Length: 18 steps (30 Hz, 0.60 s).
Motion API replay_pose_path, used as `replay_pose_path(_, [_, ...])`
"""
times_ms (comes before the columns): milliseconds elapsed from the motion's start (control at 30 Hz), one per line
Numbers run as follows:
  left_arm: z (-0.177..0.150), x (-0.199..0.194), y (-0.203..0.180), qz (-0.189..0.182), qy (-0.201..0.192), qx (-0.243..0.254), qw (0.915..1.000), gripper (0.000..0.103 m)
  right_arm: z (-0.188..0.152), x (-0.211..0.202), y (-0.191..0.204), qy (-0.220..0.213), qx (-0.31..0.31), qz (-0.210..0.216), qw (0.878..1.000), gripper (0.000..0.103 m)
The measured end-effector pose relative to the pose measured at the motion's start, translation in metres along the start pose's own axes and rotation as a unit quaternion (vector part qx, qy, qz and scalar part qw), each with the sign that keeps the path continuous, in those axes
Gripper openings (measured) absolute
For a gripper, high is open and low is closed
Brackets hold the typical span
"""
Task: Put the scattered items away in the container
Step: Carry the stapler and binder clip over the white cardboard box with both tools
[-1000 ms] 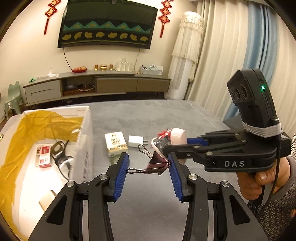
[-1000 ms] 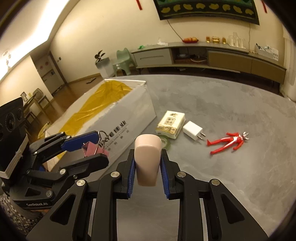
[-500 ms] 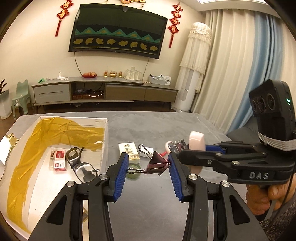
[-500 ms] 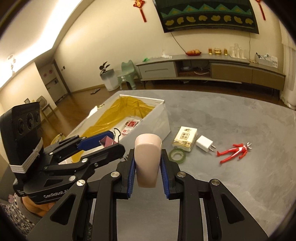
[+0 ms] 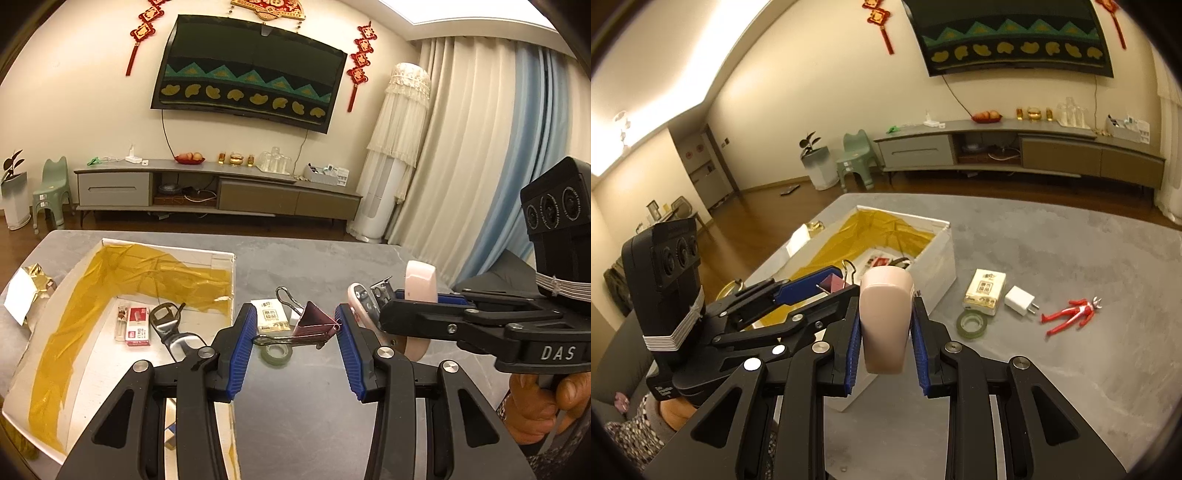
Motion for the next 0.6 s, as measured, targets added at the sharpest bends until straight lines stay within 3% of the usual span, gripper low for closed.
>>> replay_pose_path(600, [0.026,-0.026,0.027,0.008,-0.035,-0.03,0.9989,0.045,0.025,0.0,0.051,-0.008,-0.038,0.015,0.999,0.027])
Point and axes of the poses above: each gripper's, at about its wrist camera, not at the fingertips, and x roughly the way its jaws point, y to its left, z to its top, the point moved 6 cm from there along x, roughly the way its jaws point, and after that the axes turned 15 degrees about -y, right-handed, at the moved point
